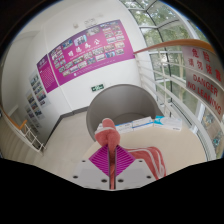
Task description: Fold towel
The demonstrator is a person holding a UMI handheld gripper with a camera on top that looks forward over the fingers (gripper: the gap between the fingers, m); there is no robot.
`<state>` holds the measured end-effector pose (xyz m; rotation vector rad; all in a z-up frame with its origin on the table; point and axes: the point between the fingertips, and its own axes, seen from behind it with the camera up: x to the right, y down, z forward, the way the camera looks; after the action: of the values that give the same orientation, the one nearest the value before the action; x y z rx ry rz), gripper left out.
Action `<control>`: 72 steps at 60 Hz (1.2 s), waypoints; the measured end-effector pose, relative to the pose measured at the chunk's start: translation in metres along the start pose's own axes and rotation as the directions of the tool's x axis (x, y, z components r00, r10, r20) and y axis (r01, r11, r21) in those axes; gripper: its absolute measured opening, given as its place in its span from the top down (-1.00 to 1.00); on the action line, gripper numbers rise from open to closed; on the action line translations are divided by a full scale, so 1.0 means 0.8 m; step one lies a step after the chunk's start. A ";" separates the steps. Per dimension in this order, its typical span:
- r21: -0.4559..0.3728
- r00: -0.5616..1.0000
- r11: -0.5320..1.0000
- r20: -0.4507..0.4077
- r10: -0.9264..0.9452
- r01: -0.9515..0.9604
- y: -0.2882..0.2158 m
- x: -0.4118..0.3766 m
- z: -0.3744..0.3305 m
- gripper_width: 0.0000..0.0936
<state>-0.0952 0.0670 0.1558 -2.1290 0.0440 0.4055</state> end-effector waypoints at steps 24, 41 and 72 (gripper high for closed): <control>-0.088 0.948 0.979 -0.244 -0.202 0.186 0.057 0.192 -0.038 -0.83; -0.044 0.944 0.972 -0.233 -0.235 0.232 0.066 0.082 -0.173 -0.83; 0.013 0.919 0.962 -0.299 -0.257 0.273 0.145 -0.046 -0.418 -0.83</control>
<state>-0.0614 -0.2764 0.2434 -2.0889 -0.0621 -0.0758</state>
